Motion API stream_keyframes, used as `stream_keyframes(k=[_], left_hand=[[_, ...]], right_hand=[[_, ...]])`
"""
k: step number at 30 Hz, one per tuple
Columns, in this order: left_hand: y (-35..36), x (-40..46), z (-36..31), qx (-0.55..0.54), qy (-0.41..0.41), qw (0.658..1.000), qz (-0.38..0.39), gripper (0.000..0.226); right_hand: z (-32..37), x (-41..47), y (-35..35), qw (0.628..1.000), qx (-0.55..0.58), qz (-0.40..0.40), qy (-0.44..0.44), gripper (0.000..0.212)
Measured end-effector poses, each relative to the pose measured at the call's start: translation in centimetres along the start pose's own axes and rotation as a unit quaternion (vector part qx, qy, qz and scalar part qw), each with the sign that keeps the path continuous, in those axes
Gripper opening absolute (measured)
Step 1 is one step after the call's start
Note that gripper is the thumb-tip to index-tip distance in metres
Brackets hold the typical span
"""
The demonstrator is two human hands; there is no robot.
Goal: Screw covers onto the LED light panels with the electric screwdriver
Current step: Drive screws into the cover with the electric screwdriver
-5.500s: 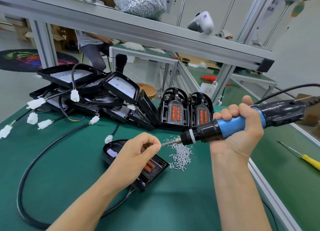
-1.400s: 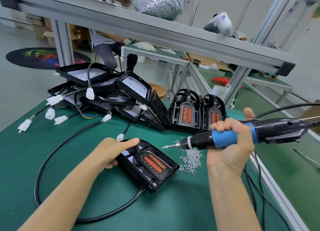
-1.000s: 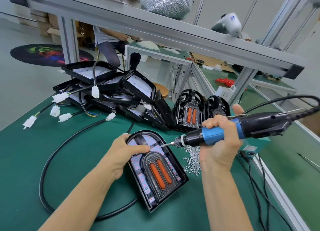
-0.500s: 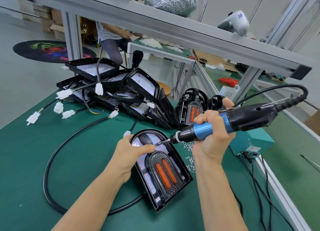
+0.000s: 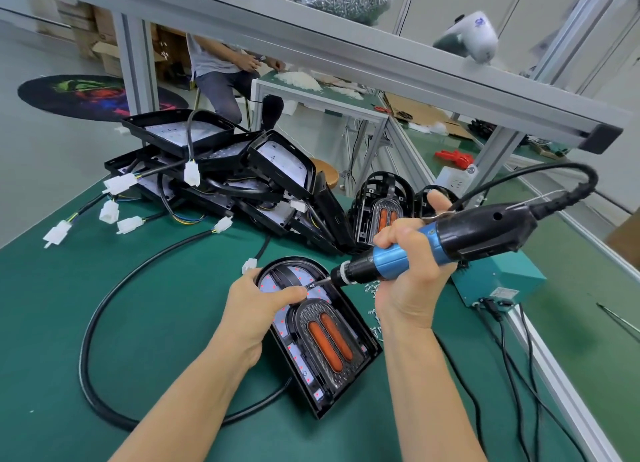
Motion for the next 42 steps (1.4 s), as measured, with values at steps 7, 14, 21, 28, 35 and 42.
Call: stream_keyframes(k=[7, 14, 21, 28, 35, 42], left_hand=[[-0.5, -0.2, 0.2, -0.008, 0.009, 1.0, -0.008, 0.034], [-0.4, -0.2, 0.3, -0.012, 0.011, 1.0, -0.009, 0.043], [-0.1, -0.2, 0.2, -0.024, 0.002, 1.0, -0.012, 0.074], [-0.3, 0.1, 0.6, -0.012, -0.008, 1.0, -0.024, 0.047], [-0.8, 0.2, 1.2, -0.017, -0.026, 0.999, -0.03, 0.033], [-3.2, 0.3, 1.4, 0.036, -0.021, 0.996, -0.078, 0.021]], right_hand=[[-0.3, 0.7, -0.2, 0.994, -0.034, 0.099, 0.01, 0.026], [0.1, 0.4, 0.3, 0.993, -0.039, 0.107, -0.008, 0.02], [0.5, -0.3, 1.6, 0.984, -0.052, 0.164, -0.034, 0.035], [-0.1, -0.6, 1.7, 0.984, -0.034, 0.176, -0.017, 0.033], [-0.1, -1.0, 1.9, 0.982, -0.05, 0.181, -0.012, 0.042], [4.0, 1.7, -3.6, 0.997, 0.039, -0.008, -0.063, 0.031]])
Point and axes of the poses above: each hand's wrist, its own x-axis towards the middle knuckle, its own y-axis out of the palm, z = x × y, the point moved 8 cm from there along x, towards the middle knuckle, and after that the axes turned 3 degrees about -y, right-handed, at the moved point
